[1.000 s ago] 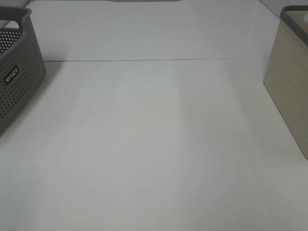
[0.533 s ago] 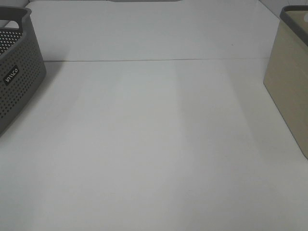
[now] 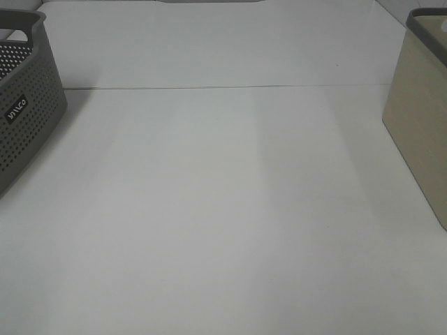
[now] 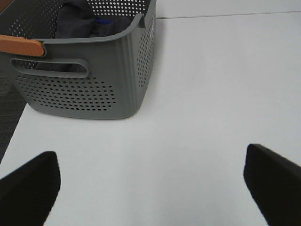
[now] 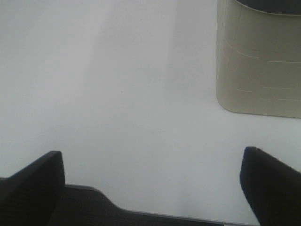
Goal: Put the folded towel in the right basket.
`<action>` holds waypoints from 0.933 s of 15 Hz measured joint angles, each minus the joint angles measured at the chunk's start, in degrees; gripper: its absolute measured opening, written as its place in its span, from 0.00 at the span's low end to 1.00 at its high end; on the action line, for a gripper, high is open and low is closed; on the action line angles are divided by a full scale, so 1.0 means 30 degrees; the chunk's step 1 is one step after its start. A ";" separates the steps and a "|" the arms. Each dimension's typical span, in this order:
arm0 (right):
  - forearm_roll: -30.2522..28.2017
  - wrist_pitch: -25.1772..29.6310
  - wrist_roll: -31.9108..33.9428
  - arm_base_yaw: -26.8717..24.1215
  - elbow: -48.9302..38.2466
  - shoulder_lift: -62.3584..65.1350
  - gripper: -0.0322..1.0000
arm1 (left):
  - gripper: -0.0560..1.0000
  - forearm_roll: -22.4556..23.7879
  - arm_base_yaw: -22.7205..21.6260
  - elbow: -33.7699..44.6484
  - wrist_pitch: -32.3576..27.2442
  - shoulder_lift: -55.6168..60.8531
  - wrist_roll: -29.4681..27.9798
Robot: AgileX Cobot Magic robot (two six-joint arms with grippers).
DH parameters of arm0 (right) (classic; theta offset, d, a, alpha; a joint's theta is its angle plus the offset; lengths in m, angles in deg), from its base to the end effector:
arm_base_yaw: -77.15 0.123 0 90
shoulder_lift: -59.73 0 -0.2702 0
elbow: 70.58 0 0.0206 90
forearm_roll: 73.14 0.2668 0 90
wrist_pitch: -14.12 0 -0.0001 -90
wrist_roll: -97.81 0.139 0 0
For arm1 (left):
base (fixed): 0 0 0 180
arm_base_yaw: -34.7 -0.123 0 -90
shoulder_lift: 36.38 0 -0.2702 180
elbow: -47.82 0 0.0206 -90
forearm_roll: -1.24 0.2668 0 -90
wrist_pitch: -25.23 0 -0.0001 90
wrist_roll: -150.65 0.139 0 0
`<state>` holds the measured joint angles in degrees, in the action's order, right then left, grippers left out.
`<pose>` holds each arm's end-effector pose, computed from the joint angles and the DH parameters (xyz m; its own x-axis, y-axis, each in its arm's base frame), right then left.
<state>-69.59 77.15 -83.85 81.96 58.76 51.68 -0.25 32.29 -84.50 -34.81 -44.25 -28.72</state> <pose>0.0669 0.0133 0.2440 -0.5234 -0.0449 -0.8509 -0.1310 0.9910 0.0283 0.0661 -0.0004 0.2678 -0.4314 -0.0202 -0.9019 -0.0226 0.9997 -0.0115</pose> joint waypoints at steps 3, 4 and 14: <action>0.0057 0.0000 0.0000 -0.2311 0.0000 0.0000 0.97 | 0.99 0.0000 0.0000 0.0000 0.0000 0.0000 0.0000; 0.0115 0.0000 0.0000 -0.2330 0.0000 0.0000 0.97 | 0.99 0.0000 0.0000 0.0000 0.0000 0.0000 0.0000; 0.0115 0.0000 0.0000 -0.2330 0.0000 0.0000 0.97 | 0.99 0.0000 0.0000 0.0000 0.0000 0.0000 0.0000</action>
<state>-69.25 77.15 -83.85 74.97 58.76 51.68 -0.25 32.29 -84.50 -34.81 -44.25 -28.72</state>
